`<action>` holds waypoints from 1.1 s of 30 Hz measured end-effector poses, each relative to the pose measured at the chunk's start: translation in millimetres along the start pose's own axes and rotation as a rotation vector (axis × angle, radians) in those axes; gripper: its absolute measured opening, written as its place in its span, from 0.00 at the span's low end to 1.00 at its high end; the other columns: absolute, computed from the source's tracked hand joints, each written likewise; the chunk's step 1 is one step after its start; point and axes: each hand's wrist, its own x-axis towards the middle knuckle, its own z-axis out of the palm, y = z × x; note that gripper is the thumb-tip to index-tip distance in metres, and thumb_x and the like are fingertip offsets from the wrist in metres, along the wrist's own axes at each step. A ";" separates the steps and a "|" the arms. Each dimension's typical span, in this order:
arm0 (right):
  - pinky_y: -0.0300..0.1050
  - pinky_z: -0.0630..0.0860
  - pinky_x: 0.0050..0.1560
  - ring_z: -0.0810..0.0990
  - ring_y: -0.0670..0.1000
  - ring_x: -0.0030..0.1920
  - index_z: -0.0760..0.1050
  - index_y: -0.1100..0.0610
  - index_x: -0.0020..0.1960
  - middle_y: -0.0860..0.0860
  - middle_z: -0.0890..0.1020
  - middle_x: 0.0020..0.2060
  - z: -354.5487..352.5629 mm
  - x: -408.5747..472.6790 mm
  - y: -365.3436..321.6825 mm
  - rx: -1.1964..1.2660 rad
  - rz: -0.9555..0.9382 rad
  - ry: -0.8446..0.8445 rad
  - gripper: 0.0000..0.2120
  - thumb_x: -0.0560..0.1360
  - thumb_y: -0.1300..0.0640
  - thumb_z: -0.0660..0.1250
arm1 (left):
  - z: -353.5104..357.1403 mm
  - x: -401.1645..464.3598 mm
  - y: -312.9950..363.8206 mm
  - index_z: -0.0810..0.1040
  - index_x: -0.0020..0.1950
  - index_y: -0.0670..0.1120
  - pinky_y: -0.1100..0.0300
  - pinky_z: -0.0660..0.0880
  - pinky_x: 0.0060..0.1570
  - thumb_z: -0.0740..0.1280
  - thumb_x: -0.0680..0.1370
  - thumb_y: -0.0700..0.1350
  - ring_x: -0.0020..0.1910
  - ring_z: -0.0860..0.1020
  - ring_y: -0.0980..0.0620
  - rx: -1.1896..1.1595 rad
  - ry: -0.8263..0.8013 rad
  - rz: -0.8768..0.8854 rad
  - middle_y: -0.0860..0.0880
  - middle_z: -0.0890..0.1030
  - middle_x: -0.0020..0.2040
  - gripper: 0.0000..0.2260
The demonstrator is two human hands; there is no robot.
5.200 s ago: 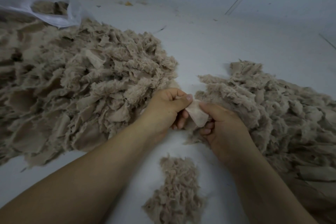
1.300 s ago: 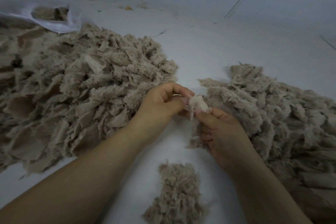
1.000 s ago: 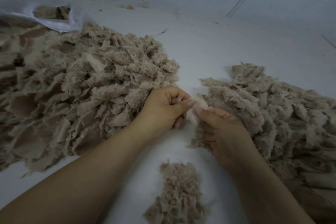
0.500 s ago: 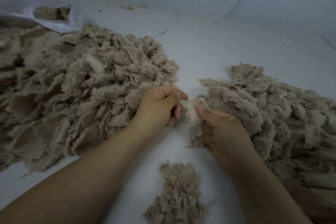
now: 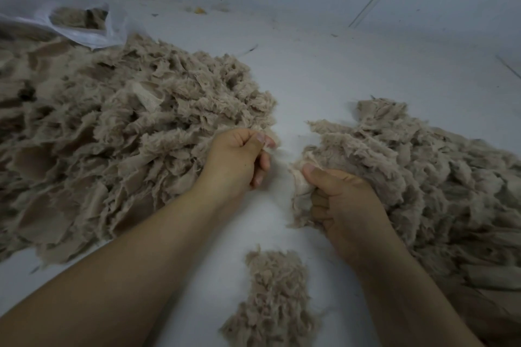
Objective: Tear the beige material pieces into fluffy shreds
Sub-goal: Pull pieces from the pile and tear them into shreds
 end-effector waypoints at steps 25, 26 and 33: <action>0.53 0.82 0.34 0.84 0.65 0.38 0.84 0.66 0.49 0.70 0.83 0.42 -1.0 -2.1 0.3 -0.042 -0.045 0.084 0.23 0.77 0.45 0.68 | 2.3 -10.2 5.7 0.78 0.36 0.47 0.66 0.63 0.20 0.72 0.74 0.57 0.20 0.70 0.53 0.337 -0.532 -0.089 0.48 0.78 0.28 0.15; 0.51 0.81 0.32 0.84 0.63 0.35 0.85 0.64 0.44 0.67 0.84 0.39 -0.9 -2.6 -0.2 -0.031 -0.049 0.081 0.21 0.77 0.45 0.68 | 3.2 -10.7 4.9 0.78 0.35 0.46 0.66 0.63 0.20 0.73 0.74 0.54 0.20 0.70 0.55 0.386 -0.531 -0.084 0.49 0.78 0.26 0.14; 0.39 0.71 0.24 0.68 0.49 0.19 0.78 0.64 0.34 0.53 0.71 0.21 0.4 0.0 0.3 0.021 -0.024 0.101 0.16 0.77 0.54 0.71 | -4.5 -6.4 4.0 0.77 0.37 0.41 0.67 0.62 0.18 0.68 0.77 0.37 0.20 0.70 0.53 0.145 -0.491 -0.202 0.42 0.78 0.31 0.08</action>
